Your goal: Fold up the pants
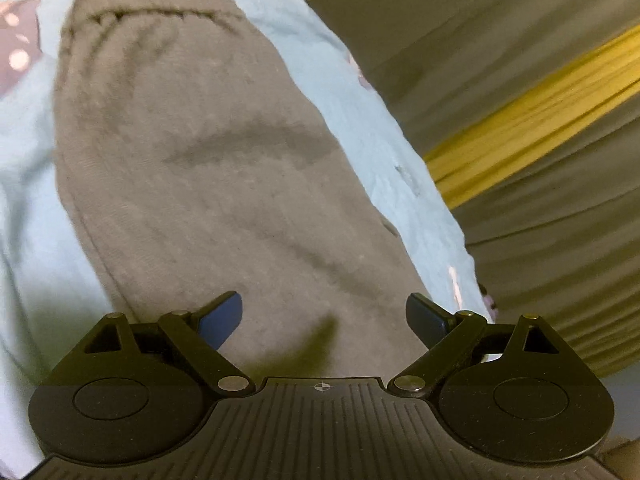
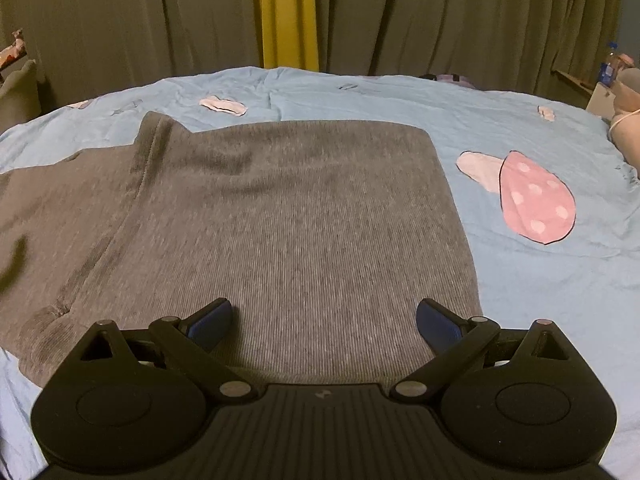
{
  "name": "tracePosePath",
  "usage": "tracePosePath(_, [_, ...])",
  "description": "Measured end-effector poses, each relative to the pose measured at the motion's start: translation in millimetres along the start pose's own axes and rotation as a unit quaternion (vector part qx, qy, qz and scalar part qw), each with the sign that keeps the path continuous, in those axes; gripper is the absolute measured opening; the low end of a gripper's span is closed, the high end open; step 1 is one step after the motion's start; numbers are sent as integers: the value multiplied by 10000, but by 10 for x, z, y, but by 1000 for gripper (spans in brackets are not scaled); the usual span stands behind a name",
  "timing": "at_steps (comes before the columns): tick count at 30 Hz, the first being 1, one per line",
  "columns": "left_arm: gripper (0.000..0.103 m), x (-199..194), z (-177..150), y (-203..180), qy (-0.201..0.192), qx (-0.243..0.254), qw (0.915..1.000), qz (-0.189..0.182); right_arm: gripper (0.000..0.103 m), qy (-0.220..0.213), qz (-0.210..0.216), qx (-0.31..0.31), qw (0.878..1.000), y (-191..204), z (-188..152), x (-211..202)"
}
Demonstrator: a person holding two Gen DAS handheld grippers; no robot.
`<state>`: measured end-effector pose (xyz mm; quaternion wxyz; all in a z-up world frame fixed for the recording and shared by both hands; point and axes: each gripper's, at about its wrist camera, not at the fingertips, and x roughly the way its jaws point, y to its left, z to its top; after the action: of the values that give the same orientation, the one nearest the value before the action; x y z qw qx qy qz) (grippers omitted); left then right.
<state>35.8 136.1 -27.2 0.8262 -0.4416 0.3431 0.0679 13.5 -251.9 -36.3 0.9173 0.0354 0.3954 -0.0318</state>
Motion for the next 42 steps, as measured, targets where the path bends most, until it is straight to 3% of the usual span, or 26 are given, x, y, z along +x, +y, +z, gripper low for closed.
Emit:
tracePosePath(9, [93,-496,577,620,-728,-489,9960,-200,99,-7,16,-32,10000,-6,21,66])
tracePosePath(12, [87,-505,728,895,-661,-795,9939,-393,99,-15,7,-24,10000,5,25,78])
tracePosePath(14, [78,-457,790,1031,-531,-1077,9915,-495,99,-14,-1,-14,10000,9,30,87])
tracePosePath(17, [76,-473,813,1168,-522,-1394,9860,-749,99,-15,-41,-19,10000,23,33,98])
tracePosePath(27, [75,-601,909,1416,-440,-1281,9852,-1051,99,-32,-121,-65,9999,35,38,117])
tracePosePath(30, [75,-611,912,1449,-349,-1186,9876,-971,99,-29,-138,-71,9999,36,42,116])
tracePosePath(31, [80,-621,904,1463,-328,-1182,9880,-938,99,-29,-143,-73,9999,38,41,116])
tracePosePath(33, [81,-614,889,1486,-324,-1174,9903,-674,99,-34,-143,-76,9999,35,41,114])
tracePosePath(42, [81,-335,1087,1455,-193,-1096,9915,-670,99,-40,-144,-86,9999,34,46,115])
